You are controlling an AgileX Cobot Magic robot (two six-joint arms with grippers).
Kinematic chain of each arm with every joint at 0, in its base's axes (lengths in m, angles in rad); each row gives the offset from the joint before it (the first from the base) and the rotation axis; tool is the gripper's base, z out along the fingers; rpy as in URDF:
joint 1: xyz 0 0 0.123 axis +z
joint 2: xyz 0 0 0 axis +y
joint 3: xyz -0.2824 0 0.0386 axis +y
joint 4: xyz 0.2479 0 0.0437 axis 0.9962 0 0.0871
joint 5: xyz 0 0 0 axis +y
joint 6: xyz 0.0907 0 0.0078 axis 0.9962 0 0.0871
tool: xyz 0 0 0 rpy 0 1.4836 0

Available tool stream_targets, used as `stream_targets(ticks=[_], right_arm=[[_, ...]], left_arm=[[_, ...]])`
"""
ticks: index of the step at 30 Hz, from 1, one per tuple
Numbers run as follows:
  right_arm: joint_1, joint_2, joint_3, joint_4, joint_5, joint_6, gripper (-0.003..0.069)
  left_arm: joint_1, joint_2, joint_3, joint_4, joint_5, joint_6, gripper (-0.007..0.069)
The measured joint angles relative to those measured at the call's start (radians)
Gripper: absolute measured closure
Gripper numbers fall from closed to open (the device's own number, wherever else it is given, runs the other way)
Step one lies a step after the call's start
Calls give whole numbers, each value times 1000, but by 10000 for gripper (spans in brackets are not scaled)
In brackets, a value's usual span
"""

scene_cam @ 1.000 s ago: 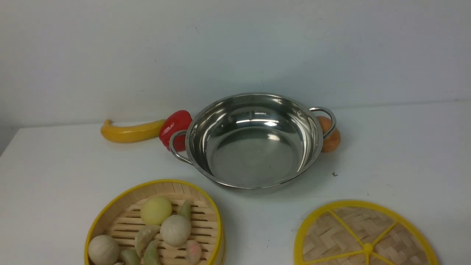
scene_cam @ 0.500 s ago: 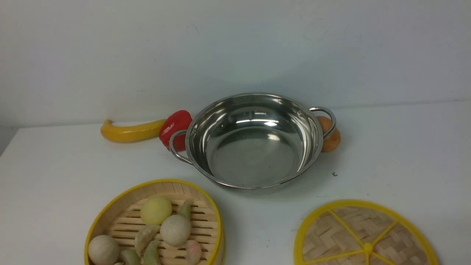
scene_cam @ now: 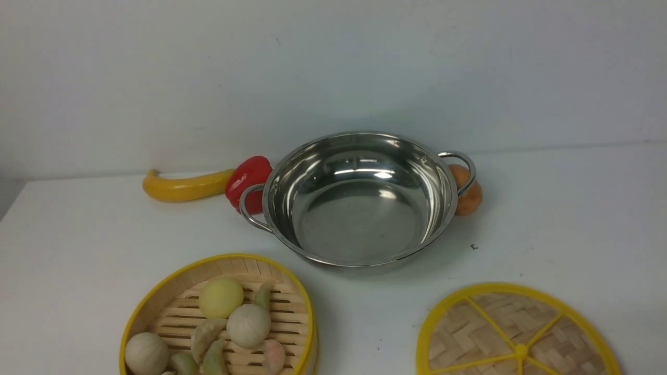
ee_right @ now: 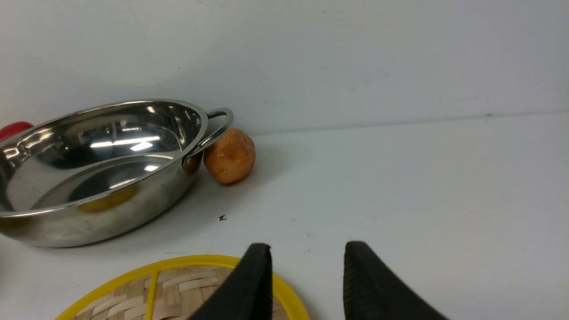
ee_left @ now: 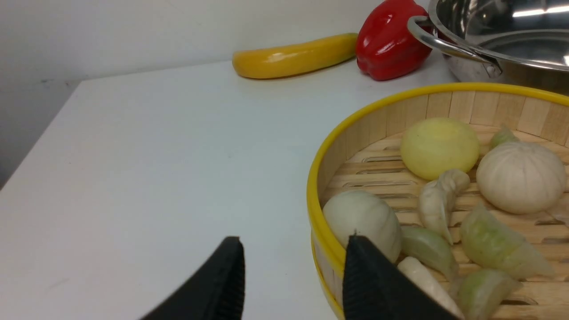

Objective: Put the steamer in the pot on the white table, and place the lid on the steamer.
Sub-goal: 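Grasp the rim of the steamer basket holding the buns with the left gripper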

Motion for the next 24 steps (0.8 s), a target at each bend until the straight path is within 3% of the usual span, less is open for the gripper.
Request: stream_targets(ticks=[16,24], right_arm=[[0,0,0,1,0,0,416],[0,-1,-12,84,-59,7,416]], left_arm=[[0,0,0,0,0,0,331],[0,0,0,0,0,0,331]])
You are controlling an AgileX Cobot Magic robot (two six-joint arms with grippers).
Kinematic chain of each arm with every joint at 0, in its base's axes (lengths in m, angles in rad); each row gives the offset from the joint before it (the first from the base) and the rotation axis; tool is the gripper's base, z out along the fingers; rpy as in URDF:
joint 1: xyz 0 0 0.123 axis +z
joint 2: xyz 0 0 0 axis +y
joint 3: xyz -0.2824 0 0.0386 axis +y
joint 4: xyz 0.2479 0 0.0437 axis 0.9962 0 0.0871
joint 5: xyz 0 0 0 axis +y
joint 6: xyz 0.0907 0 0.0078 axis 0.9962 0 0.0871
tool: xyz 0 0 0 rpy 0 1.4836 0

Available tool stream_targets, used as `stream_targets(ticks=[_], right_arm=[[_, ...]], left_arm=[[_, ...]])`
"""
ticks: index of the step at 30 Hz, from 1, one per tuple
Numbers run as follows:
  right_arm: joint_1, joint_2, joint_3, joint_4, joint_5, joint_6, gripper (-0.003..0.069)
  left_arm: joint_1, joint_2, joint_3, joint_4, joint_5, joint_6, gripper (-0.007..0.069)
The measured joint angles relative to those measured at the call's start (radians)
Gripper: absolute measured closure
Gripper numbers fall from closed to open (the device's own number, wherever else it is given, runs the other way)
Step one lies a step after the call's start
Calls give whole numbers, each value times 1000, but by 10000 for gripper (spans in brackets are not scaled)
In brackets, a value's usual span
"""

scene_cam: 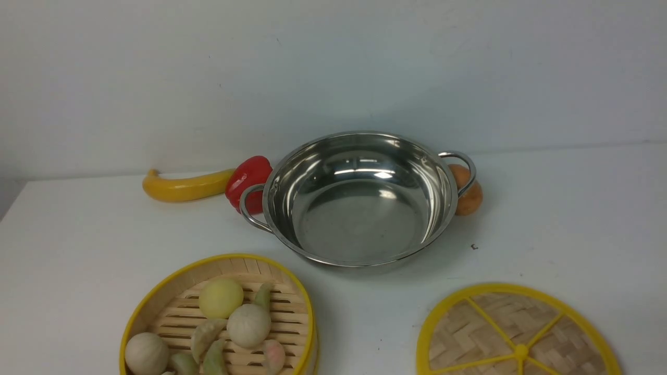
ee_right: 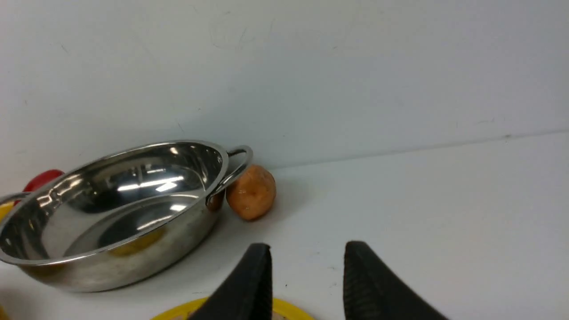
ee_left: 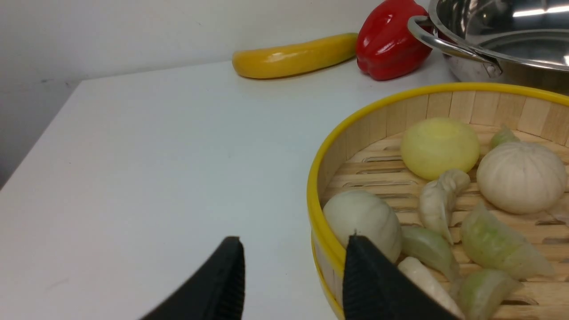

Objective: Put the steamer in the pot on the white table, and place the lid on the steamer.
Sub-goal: 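Grasp the rim of the steamer basket holding the buns with the left gripper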

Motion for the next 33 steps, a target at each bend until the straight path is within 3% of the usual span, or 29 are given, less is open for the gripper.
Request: stream_targets(ticks=[18,33], right_arm=[[0,142,-377,37,184,-53,416],[0,216,-435,164,76,-53,416]], left_arm=[[0,0,0,0,0,0,331],[0,0,0,0,0,0,331]])
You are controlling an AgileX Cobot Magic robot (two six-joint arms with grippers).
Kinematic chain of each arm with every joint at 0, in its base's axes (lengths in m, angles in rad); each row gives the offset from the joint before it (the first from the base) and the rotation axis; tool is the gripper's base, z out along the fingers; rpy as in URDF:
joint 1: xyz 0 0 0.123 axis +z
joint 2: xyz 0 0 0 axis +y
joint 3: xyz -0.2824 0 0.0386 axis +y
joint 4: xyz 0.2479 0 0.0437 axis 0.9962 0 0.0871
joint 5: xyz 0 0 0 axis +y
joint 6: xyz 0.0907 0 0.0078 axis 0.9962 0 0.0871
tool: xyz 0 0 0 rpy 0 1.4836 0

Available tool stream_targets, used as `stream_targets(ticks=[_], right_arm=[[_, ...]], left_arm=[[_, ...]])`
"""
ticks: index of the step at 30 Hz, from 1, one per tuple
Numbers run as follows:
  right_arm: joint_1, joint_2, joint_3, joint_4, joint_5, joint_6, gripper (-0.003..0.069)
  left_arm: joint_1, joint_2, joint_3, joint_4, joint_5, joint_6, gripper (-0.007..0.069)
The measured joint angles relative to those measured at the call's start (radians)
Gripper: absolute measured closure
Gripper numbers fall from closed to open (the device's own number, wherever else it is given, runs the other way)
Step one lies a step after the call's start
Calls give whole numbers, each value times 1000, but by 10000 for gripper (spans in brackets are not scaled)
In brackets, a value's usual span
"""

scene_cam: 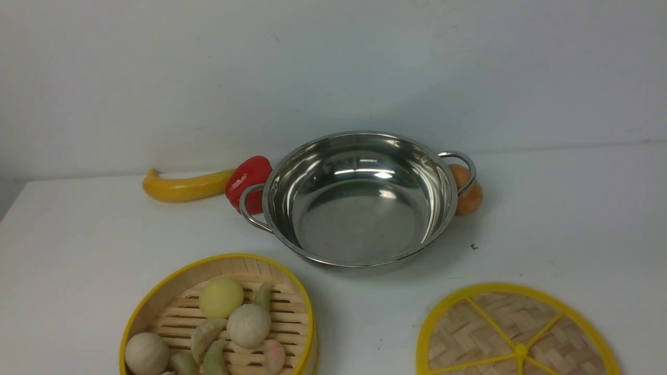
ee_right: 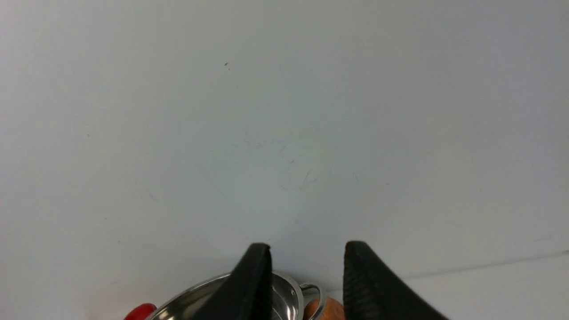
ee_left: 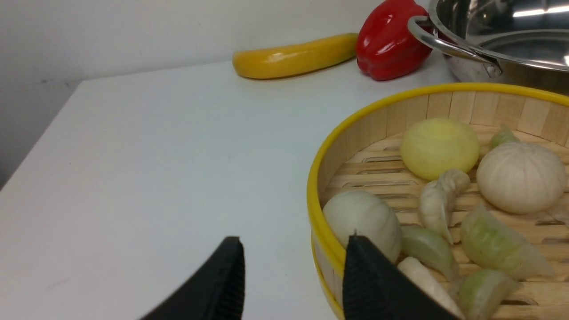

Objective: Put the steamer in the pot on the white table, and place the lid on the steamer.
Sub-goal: 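Grasp the rim of the steamer basket holding the buns with the left gripper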

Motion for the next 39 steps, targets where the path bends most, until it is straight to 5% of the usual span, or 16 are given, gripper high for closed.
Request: stream_targets(ticks=[11,20,27,32,39], right_arm=[[0,1,0,14,-1,0,416],[0,1,0,39,6,0,416],[0,1,0,39,44,-1,416],[0,1,0,38,73,-12,416],[0,1,0,38,101,-131,416]], left_arm=[[0,0,0,0,-4,0,331],[0,-1,0,-217,-350,-117,331],[0,-1,0,-251,-534,-177,331],[0,-2,0,-251,-504,-256,331],[0,132,-214,-255,-165,-299,331]])
